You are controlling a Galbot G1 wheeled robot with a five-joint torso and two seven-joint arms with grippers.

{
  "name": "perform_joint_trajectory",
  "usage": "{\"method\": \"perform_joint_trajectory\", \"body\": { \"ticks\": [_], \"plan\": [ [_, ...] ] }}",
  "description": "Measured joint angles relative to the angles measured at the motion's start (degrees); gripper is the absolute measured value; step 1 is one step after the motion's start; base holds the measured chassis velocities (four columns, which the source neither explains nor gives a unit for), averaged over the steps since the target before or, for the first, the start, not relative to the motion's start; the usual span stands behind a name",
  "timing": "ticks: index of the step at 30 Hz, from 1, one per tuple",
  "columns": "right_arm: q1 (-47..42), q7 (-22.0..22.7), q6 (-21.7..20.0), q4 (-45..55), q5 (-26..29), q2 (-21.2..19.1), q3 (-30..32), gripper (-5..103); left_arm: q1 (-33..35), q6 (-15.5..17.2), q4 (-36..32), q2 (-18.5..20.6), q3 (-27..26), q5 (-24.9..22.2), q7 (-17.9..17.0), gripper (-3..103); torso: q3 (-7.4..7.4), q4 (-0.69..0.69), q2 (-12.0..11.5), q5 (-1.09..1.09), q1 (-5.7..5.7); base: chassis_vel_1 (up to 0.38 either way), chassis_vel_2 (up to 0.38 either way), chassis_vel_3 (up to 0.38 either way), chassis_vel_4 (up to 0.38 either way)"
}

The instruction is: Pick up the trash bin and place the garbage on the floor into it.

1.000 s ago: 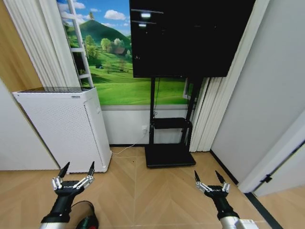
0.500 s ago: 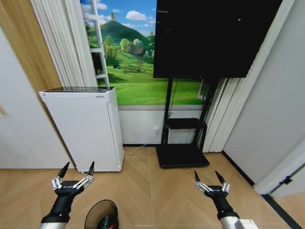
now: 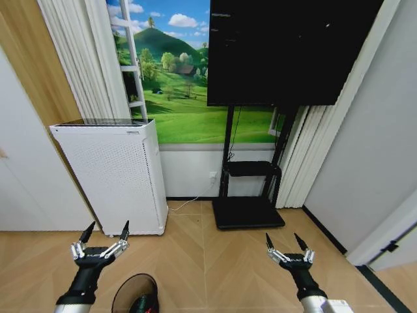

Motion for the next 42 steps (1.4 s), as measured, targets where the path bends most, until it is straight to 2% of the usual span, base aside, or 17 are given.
{"method": "perform_joint_trajectory", "body": {
  "ticks": [16, 21, 26, 29, 30, 32, 35, 36, 37, 38, 39, 40, 42],
  "plan": [
    [0.0, 0.0, 0.0, 0.0, 0.0, 0.0, 0.0, 100, 0.0, 0.0, 0.0, 0.0, 0.0, 0.0, 0.0, 100, -0.01, 0.0, 0.0, 0.02, 0.01, 0.127, -0.137, -0.137, 0.142],
    [0.0, 0.0, 0.0, 0.0, 0.0, 0.0, 0.0, 100, 0.0, 0.0, 0.0, 0.0, 0.0, 0.0, 0.0, 100, -0.01, 0.02, 0.0, -0.04, -0.01, 0.273, -0.274, -0.268, 0.275],
    [0.0, 0.0, 0.0, 0.0, 0.0, 0.0, 0.0, 100, 0.0, 0.0, 0.0, 0.0, 0.0, 0.0, 0.1, 100, 0.0, -0.01, 0.0, 0.03, 0.0, 0.33, -0.324, -0.343, 0.326],
    [0.0, 0.0, 0.0, 0.0, 0.0, 0.0, 0.0, 100, 0.0, 0.0, 0.0, 0.0, 0.0, 0.0, 0.0, 100, -0.01, 0.01, 0.0, -0.06, -0.01, 0.341, -0.365, -0.338, 0.344],
    [0.0, 0.0, 0.0, 0.0, 0.0, 0.0, 0.0, 100, 0.0, 0.0, 0.0, 0.0, 0.0, 0.0, 0.0, 100, -0.01, 0.0, 0.0, 0.04, -0.01, 0.371, -0.356, -0.36, 0.38],
    [0.0, 0.0, 0.0, 0.0, 0.0, 0.0, 0.0, 100, 0.0, 0.0, 0.0, 0.0, 0.0, 0.0, 0.1, 100, -0.01, 0.0, 0.0, 0.05, 0.0, 0.354, -0.357, -0.369, 0.381],
    [0.0, 0.0, 0.0, 0.0, 0.0, 0.0, 0.0, 100, 0.0, 0.0, 0.0, 0.0, 0.0, 0.0, 0.0, 100, -0.02, 0.0, 0.0, -0.06, -0.02, 0.358, -0.336, -0.361, 0.348],
    [0.0, 0.0, 0.0, 0.0, 0.0, 0.0, 0.0, 100, 0.0, 0.0, 0.0, 0.0, 0.0, 0.0, 0.0, 100, -0.01, -0.01, 0.0, 0.07, -0.01, 0.345, -0.324, -0.333, 0.313],
    [0.0, 0.0, 0.0, 0.0, 0.0, 0.0, 0.0, 100, 0.0, 0.0, 0.0, 0.0, 0.0, 0.0, 0.0, 100, -0.01, -0.01, 0.0, 0.07, -0.01, 0.345, -0.324, -0.333, 0.313],
    [0.0, 0.0, 0.0, 0.0, 0.0, 0.0, 0.0, 100, 0.0, 0.0, 0.0, 0.0, 0.0, 0.0, 0.0, 100, -0.01, -0.01, 0.0, -0.02, -0.01, 0.307, -0.324, -0.333, 0.313],
    [0.0, 0.0, 0.0, 0.0, 0.0, 0.0, 0.0, 100, 0.0, 0.0, 0.0, 0.0, 0.0, 0.0, 0.0, 100, -0.02, 0.02, 0.0, -0.04, -0.03, 0.307, -0.284, -0.3, 0.313],
    [0.0, 0.0, 0.0, 0.0, 0.0, 0.0, 0.0, 100, 0.0, 0.0, 0.0, 0.0, 0.0, 0.0, 0.0, 100, -0.01, -0.01, 0.0, 0.02, -0.02, 0.295, -0.284, -0.323, 0.275],
    [0.0, 0.0, 0.0, 0.0, 0.0, 0.0, 0.0, 100, 0.0, 0.0, 0.0, 0.0, 0.0, 0.0, 0.0, 100, -0.01, 0.0, 0.0, -0.02, -0.02, 0.271, -0.278, -0.323, 0.275]
  ]
}}
